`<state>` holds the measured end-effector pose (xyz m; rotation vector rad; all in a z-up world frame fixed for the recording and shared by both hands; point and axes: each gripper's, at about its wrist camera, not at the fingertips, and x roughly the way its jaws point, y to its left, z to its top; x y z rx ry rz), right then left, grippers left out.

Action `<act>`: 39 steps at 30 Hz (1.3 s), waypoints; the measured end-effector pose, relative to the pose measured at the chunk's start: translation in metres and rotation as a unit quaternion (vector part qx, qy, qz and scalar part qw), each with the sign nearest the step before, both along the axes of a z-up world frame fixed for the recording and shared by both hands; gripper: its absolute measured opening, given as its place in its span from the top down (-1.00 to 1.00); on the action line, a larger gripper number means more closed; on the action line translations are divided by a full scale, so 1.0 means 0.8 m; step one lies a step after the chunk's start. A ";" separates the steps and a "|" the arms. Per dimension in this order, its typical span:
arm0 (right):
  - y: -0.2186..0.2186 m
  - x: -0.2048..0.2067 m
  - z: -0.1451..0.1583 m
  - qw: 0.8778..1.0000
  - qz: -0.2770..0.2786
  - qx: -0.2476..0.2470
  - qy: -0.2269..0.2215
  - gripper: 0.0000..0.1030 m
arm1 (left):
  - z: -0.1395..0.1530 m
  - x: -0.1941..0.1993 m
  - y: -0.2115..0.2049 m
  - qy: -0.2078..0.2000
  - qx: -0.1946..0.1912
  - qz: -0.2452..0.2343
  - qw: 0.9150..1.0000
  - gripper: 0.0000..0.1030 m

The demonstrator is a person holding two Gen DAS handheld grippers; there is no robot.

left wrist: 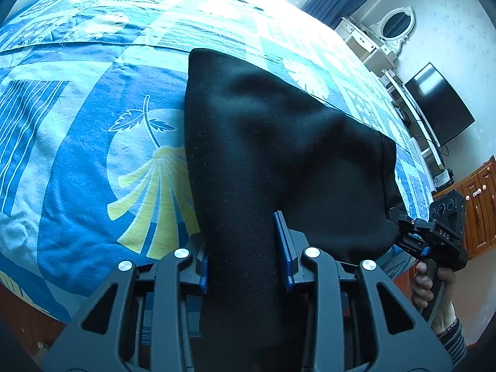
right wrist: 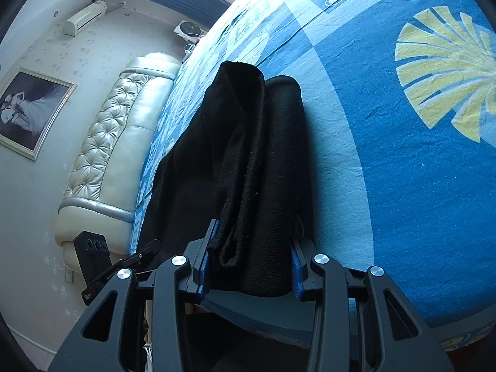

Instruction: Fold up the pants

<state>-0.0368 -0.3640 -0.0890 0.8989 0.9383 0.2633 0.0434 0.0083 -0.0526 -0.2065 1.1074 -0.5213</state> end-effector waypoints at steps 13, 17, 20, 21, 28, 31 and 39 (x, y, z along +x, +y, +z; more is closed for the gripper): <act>-0.004 -0.004 -0.003 1.000 -0.008 0.012 -0.006 0.23 | -0.001 0.000 0.000 0.000 0.000 -0.001 1.000 0.31; -0.004 -0.005 -0.004 1.000 -0.013 0.014 -0.007 0.19 | -0.003 -0.001 0.000 -0.007 0.004 -0.007 1.000 0.18; -0.007 -0.008 -0.004 1.000 -0.017 0.016 -0.011 0.06 | -0.003 -0.005 0.005 -0.014 -0.006 -0.010 1.000 0.01; -0.008 -0.009 -0.002 1.000 -0.016 0.011 -0.012 0.03 | -0.003 -0.007 0.008 -0.014 -0.010 -0.013 1.000 -0.03; -0.036 -0.001 0.020 0.999 -0.035 -0.001 -0.036 -0.19 | 0.025 -0.016 0.055 -0.024 -0.085 -0.028 0.996 -0.18; -0.048 0.024 0.022 0.998 -0.045 0.010 -0.044 -0.30 | 0.032 0.008 0.062 -0.028 -0.093 -0.026 0.995 -0.25; -0.051 0.101 0.007 0.999 -0.019 0.021 -0.036 -0.42 | 0.004 0.100 0.014 0.000 -0.082 -0.048 0.995 -0.38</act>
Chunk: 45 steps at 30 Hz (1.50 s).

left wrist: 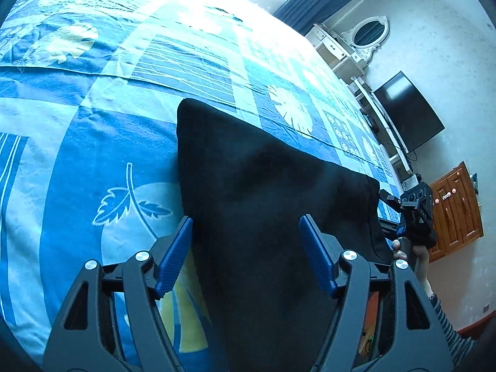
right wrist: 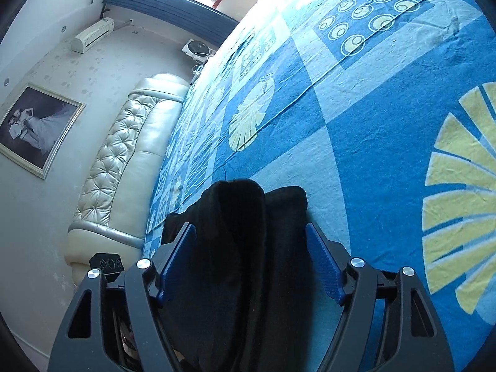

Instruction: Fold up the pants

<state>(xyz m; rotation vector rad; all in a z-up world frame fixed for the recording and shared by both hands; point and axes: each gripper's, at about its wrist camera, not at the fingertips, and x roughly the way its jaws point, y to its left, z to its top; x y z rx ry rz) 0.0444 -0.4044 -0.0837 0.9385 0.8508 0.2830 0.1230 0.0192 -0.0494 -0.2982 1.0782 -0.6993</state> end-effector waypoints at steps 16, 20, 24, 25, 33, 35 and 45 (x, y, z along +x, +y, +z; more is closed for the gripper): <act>0.017 0.010 -0.010 1.000 0.012 -0.010 -0.012 0.40 | -0.022 0.047 -0.020 0.030 -0.014 0.008 0.999 0.51; 0.017 0.017 -0.003 1.000 0.012 -0.009 -0.025 0.41 | -0.011 0.051 -0.026 0.021 0.011 0.014 1.000 0.57; 0.018 0.033 0.000 0.999 0.010 -0.004 -0.035 0.41 | 0.005 0.055 -0.035 -0.021 0.044 0.013 0.999 0.58; 0.018 0.038 0.000 0.999 0.009 -0.003 -0.037 0.41 | 0.009 0.057 -0.036 -0.031 0.053 0.014 0.998 0.58; 0.026 0.103 0.002 0.999 0.006 -0.001 -0.047 0.41 | 0.025 0.114 -0.039 -0.053 0.081 0.029 0.995 0.59; 0.027 0.120 0.003 0.999 0.006 0.000 -0.051 0.41 | 0.025 0.134 -0.038 -0.053 0.084 0.036 0.994 0.58; 0.027 0.166 -0.023 1.000 0.005 0.009 -0.021 0.41 | 0.002 0.176 -0.032 -0.055 0.108 0.037 0.992 0.53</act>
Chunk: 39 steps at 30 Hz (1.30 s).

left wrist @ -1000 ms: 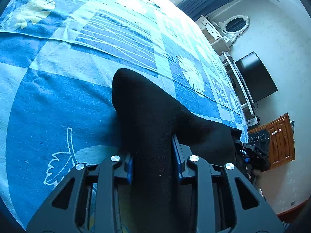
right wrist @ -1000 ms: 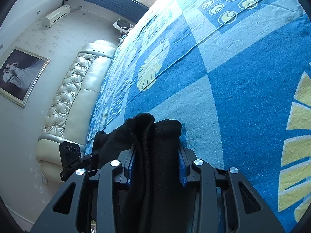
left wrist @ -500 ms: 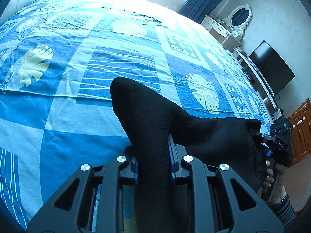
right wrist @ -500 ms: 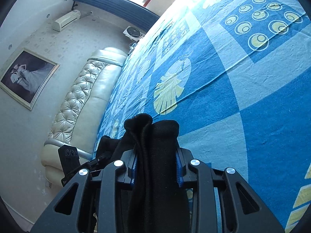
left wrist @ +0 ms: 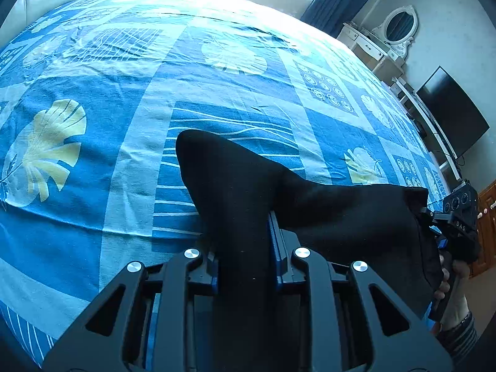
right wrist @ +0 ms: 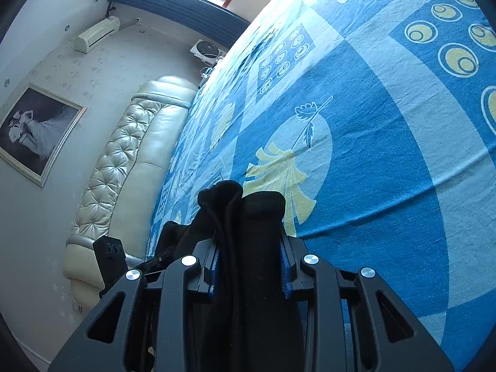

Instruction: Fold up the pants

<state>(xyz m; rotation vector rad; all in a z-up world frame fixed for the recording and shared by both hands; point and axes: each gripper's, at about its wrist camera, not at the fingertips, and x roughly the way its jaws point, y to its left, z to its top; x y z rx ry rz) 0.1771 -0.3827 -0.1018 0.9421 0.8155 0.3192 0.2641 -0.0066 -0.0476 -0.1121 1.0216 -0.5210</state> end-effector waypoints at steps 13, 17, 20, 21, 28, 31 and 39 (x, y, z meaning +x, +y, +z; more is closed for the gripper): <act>-0.009 -0.005 -0.017 1.000 -0.004 0.022 -0.004 0.41 | -0.008 -0.003 0.001 -0.012 -0.004 -0.001 1.000 0.44; -0.009 -0.007 -0.017 1.000 -0.004 0.024 -0.006 0.41 | -0.008 -0.003 0.001 -0.011 -0.006 -0.001 1.000 0.43; -0.009 -0.007 -0.016 1.000 -0.005 0.024 -0.008 0.40 | -0.008 -0.004 0.001 -0.012 -0.006 -0.001 1.000 0.43; -0.009 -0.007 -0.016 1.000 -0.005 0.023 -0.008 0.40 | -0.008 -0.004 0.002 -0.012 -0.006 -0.001 1.000 0.43; -0.009 -0.007 -0.017 1.000 -0.005 0.025 -0.008 0.38 | -0.009 -0.004 0.002 -0.011 -0.006 -0.001 1.000 0.42; -0.011 -0.011 -0.015 0.999 -0.007 0.035 -0.012 0.27 | -0.006 -0.006 0.003 -0.011 -0.007 -0.003 1.000 0.18; -0.023 -0.061 0.007 0.998 -0.026 0.048 -0.019 -0.20 | -0.002 -0.050 0.044 0.022 -0.085 -0.013 0.996 -0.48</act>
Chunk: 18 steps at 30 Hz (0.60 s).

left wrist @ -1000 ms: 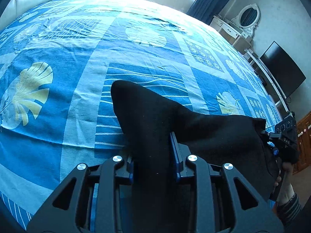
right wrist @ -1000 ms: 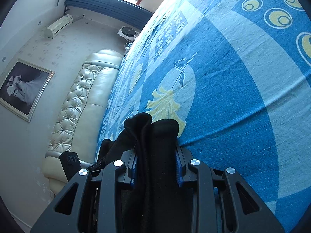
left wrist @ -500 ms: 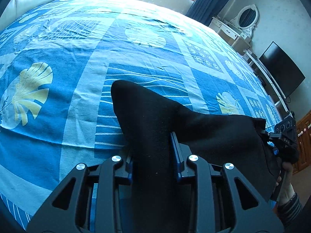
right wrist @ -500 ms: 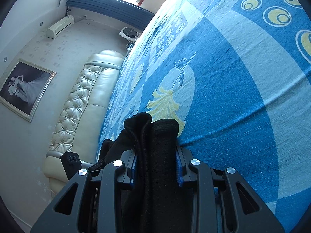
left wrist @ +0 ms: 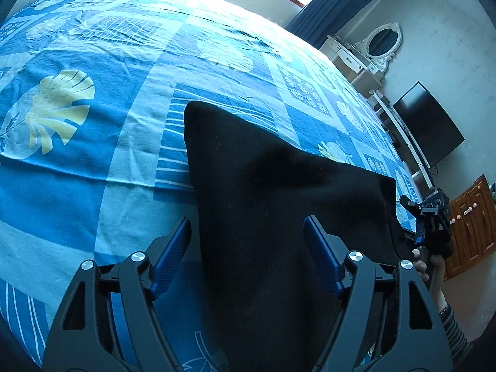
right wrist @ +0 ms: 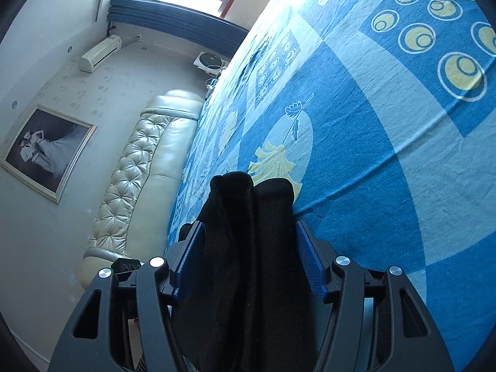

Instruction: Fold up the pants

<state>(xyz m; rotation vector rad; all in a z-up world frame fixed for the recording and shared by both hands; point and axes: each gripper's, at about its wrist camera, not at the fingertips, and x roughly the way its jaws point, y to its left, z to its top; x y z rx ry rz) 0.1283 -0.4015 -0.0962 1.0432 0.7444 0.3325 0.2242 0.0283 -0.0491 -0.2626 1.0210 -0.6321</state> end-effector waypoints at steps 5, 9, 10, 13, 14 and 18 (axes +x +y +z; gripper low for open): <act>-0.003 -0.050 0.006 0.999 -0.006 -0.032 0.024 -0.29 | -0.016 -0.050 0.026 0.043 -0.049 0.002 0.998 -0.61; 0.002 -0.073 -0.003 0.999 -0.007 -0.006 0.033 -0.31 | -0.028 -0.068 0.040 0.079 -0.102 0.010 0.992 -0.63; 0.006 -0.073 -0.003 0.999 -0.004 -0.007 0.033 -0.31 | -0.029 -0.069 0.041 0.083 -0.109 0.010 0.991 -0.63; 0.023 -0.069 0.000 0.999 0.009 -0.027 0.038 -0.35 | -0.031 -0.070 0.032 0.082 -0.106 0.012 0.991 -0.64; 0.028 -0.067 0.001 0.999 0.014 -0.028 0.038 -0.37 | -0.032 -0.069 0.028 0.083 -0.108 0.011 0.991 -0.65; 0.050 -0.059 0.000 0.997 0.030 -0.049 0.049 -0.41 | -0.035 -0.068 0.008 0.078 -0.104 0.000 0.992 -0.66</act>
